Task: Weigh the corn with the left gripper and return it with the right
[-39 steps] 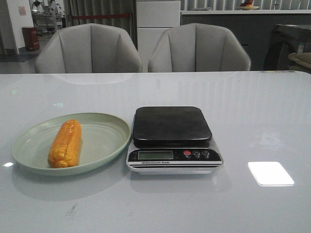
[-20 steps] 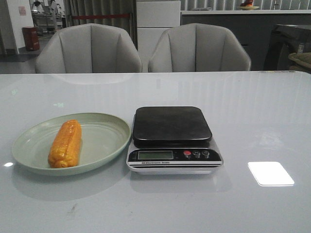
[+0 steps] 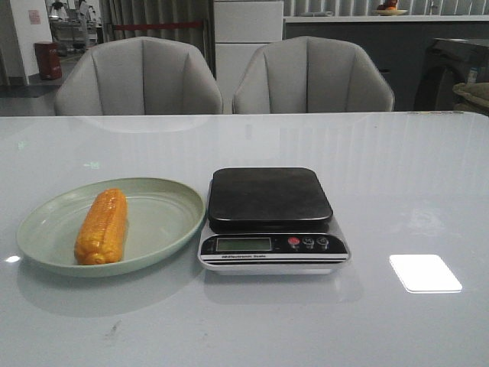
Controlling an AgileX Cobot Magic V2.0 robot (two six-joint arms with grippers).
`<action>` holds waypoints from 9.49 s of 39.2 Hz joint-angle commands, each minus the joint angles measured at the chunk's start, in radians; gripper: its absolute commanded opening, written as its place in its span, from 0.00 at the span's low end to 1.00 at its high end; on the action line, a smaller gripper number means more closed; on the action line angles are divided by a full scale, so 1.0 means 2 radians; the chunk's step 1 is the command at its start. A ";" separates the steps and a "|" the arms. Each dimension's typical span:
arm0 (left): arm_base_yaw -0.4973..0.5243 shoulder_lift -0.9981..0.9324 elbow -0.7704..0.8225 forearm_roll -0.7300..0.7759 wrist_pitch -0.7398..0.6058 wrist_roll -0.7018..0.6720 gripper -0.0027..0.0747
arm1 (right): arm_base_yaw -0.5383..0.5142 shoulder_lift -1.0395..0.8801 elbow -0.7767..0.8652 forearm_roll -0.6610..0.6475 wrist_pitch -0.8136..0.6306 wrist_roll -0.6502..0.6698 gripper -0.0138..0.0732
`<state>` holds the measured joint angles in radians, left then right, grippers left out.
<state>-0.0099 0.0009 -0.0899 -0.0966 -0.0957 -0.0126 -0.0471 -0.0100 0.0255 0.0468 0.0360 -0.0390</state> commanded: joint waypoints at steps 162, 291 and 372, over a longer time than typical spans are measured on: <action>-0.307 0.977 -0.685 -0.221 0.296 -0.014 0.60 | 0.001 -0.010 0.005 -0.006 -0.038 -0.001 0.34; -0.307 0.026 -0.180 -0.028 0.327 0.040 0.19 | 0.002 0.171 -0.182 0.008 0.091 0.041 0.34; -0.307 0.026 -0.180 -0.028 0.327 0.040 0.19 | 0.340 0.983 -0.853 -0.063 0.445 0.437 0.84</action>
<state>-0.6173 0.0414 -0.4258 -0.1443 0.6304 0.0686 0.6326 1.9879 -1.6442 -0.0532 0.9366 0.8114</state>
